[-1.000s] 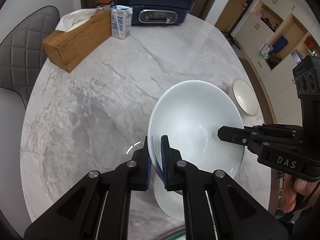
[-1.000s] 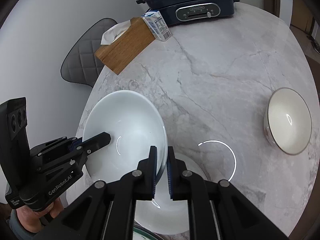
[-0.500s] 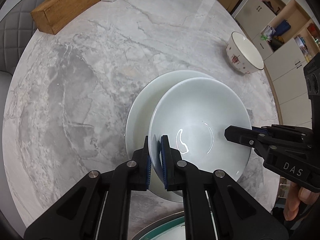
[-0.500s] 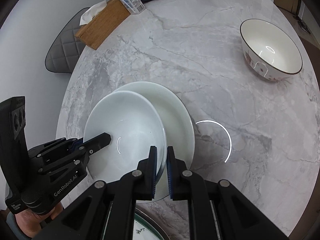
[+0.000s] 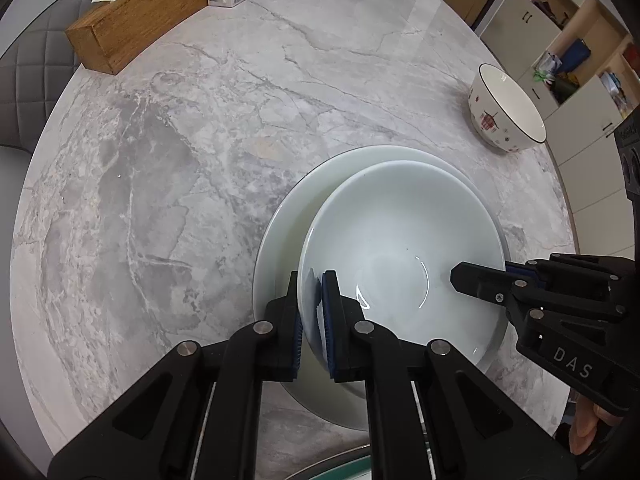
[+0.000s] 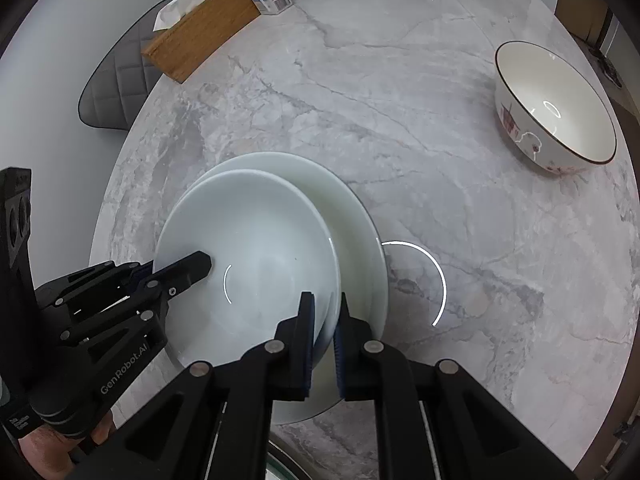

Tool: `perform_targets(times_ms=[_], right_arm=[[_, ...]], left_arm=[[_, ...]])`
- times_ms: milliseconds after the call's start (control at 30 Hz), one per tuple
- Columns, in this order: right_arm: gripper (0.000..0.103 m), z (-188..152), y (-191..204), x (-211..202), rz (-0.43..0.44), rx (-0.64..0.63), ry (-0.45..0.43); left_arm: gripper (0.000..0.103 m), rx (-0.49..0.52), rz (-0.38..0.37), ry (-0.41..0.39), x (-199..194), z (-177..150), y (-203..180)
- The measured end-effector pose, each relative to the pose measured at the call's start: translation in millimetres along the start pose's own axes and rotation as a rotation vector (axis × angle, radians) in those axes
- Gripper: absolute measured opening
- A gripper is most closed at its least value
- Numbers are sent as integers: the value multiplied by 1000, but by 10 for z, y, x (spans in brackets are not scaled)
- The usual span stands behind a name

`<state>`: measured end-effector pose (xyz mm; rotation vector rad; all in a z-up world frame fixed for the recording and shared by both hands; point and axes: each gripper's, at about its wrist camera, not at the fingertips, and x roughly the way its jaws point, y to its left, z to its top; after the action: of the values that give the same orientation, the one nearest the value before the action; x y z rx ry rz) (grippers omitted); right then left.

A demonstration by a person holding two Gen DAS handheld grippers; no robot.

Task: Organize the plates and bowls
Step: 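Lower the smaller white bowl into the large white bowl and open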

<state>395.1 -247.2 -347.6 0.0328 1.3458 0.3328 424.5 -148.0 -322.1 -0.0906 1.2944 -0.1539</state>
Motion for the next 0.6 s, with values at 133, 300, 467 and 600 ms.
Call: perform_targets(times_ms=[133,300,467,600], right_arm=[[12,-1,32,1,-19,-12,1],[14,4,40,1,-25,-11,5],[16,-1,66,18,-38,-8,9],[26,-3,124,35,-42,-12,12]], left_arm=[[8,2,8,-7,-6,8,-5],[8,-1,-5,-9,-13,9,13],[8,-5,-16,-13,-35,-5,23],[8,-3,-19,-14,-46,-24,21]])
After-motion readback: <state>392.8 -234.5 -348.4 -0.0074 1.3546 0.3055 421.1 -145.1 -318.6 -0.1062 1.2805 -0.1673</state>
